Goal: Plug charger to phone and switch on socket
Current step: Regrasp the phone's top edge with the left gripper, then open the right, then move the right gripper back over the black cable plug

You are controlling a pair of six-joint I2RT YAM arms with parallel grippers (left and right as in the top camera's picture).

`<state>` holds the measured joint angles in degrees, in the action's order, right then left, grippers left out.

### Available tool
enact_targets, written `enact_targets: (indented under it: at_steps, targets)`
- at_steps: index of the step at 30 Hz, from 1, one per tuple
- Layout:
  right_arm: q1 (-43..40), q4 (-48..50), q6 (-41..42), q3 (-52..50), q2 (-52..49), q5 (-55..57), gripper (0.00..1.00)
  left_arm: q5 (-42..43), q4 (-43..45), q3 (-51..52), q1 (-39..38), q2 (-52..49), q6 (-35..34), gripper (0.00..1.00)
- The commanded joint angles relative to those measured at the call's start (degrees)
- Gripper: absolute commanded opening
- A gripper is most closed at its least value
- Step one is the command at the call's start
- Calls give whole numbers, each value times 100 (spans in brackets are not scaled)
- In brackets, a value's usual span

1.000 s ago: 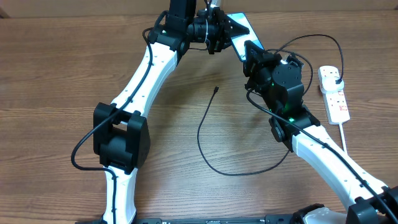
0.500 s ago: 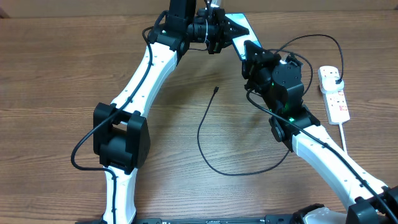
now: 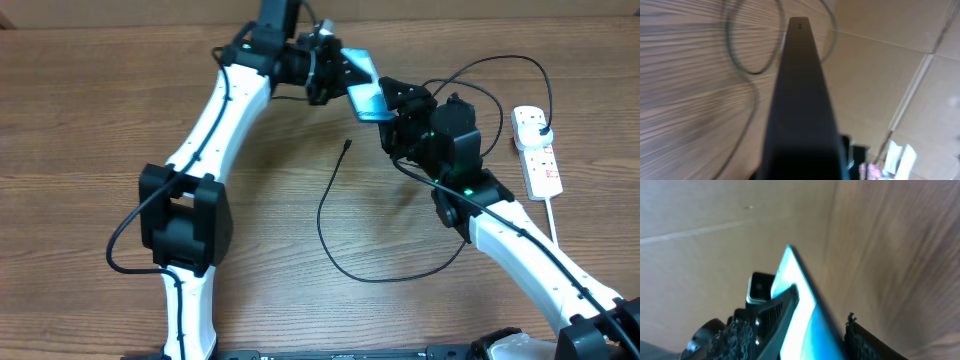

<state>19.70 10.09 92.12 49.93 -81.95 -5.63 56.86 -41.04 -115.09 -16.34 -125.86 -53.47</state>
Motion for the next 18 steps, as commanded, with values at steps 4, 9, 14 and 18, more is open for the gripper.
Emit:
enact_targets:
  at_steps: [4, 9, 14, 18]
  targets:
    - [-678, -699, -1263, 120, 39, -872, 73, 216, -981, -94, 719, 17, 1851, 4]
    - [-1130, -1919, -2417, 120, 39, -1473, 77, 520, -1897, -94, 1082, 20, 2774, 4]
    - [-1233, -3086, -3587, 120, 39, -1596, 77, 1150, -2695, -94, 1327, 20, 3633, 4]
    - [-1233, -3766, -4068, 120, 39, -1587, 77, 1637, -3246, -94, 1438, 20, 3891, 4]
